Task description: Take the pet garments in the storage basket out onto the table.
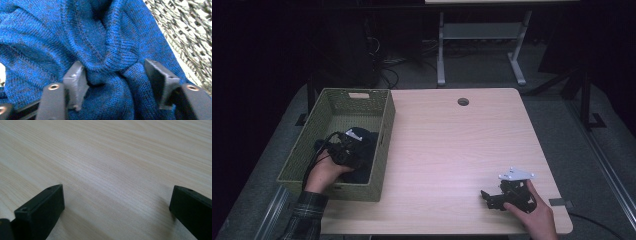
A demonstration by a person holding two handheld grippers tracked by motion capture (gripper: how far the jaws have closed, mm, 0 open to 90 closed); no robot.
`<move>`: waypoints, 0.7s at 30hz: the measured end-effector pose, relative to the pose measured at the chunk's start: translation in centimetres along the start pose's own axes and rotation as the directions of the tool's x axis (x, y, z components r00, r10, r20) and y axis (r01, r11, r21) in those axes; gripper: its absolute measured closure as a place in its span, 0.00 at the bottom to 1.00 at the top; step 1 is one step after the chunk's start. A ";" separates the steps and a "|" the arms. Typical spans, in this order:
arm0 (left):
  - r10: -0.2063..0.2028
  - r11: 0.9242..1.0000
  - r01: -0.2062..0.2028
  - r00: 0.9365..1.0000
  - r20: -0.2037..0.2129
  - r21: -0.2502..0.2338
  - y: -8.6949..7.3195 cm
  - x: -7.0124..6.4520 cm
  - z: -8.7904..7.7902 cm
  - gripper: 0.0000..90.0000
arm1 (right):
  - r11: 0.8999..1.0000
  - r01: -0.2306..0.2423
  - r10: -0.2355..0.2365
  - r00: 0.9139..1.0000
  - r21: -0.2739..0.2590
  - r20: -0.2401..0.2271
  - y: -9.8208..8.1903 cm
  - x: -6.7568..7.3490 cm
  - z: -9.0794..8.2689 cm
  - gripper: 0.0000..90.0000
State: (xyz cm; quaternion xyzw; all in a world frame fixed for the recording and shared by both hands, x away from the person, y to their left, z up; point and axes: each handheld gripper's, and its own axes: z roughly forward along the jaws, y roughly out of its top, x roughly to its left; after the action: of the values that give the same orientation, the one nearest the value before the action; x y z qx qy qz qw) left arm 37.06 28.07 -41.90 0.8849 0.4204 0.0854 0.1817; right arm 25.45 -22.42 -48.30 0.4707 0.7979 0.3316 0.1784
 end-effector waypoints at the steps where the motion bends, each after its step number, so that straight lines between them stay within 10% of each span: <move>1: -0.002 1.000 0.002 1.000 -0.001 0.002 0.0 0.0 0.0 0.54 | 1.000 0.000 0.000 1.000 0.000 0.000 0.0 0.0 0.0 0.00; 12: -0.043 0.997 0.046 0.998 0.045 -0.059 0.0 0.4 -1.3 0.78 | 1.000 0.000 0.000 1.000 0.000 0.000 0.0 0.0 0.0 0.00; 21: -0.094 0.971 0.114 0.990 0.101 -0.209 -0.4 1.5 -3.6 0.80 | 1.000 -0.001 0.001 1.000 0.000 0.001 0.0 0.0 0.0 0.00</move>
State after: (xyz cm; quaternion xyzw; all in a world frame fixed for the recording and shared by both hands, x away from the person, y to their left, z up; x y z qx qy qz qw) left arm 36.70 30.35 -38.76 0.8399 0.4458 0.0804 0.2989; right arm 25.45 -22.42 -48.29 0.4711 0.7977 0.3315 0.1785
